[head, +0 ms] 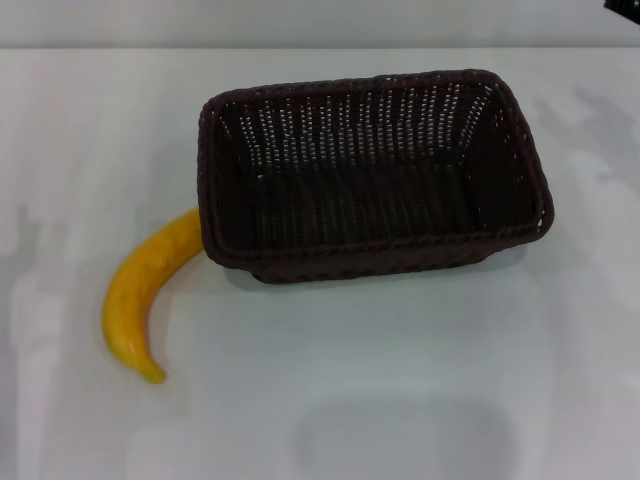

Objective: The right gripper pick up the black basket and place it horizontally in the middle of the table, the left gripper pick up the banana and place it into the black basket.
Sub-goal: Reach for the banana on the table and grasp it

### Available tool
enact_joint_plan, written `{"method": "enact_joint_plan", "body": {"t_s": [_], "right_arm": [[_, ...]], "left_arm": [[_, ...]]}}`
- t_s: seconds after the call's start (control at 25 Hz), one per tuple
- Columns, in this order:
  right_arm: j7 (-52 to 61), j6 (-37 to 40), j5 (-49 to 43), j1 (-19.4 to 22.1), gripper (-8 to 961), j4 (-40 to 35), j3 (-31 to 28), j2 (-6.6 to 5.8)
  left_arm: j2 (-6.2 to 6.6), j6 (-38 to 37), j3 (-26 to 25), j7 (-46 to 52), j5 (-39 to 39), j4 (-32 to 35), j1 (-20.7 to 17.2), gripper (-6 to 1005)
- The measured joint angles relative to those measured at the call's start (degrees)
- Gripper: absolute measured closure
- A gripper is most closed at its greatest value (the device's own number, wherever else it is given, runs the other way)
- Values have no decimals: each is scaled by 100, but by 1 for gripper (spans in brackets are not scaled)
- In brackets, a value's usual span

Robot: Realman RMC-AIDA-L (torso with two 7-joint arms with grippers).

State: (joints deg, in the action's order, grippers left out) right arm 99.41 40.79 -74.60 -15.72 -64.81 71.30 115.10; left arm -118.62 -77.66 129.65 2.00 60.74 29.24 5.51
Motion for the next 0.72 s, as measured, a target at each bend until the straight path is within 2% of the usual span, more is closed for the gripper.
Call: {"method": "enact_joint_plan", "body": {"t_s": [0.16, 0.2, 0.28, 0.52, 0.72], "right_arm": [[-2144, -54, 1809, -94, 294, 629, 15, 8], [-2917, -44, 2503, -128, 294, 851, 5, 8], [-3659, -38, 3107, -165, 295, 1062, -12, 11], [-5354, -165, 4269, -184, 296, 1610, -159, 20], [-6201, -169, 4750, -158, 298, 2040, -676, 21]], "left_arm": [[-9, -4, 25, -2, -3, 62, -11, 110], [-12, -6, 35, -2, -15, 80, -13, 110], [-16, -10, 44, -4, -47, 125, -20, 110], [-21, -8, 138, -18, -82, 312, -35, 109], [-15, 88, 253, -28, -81, 468, -33, 109]]}}
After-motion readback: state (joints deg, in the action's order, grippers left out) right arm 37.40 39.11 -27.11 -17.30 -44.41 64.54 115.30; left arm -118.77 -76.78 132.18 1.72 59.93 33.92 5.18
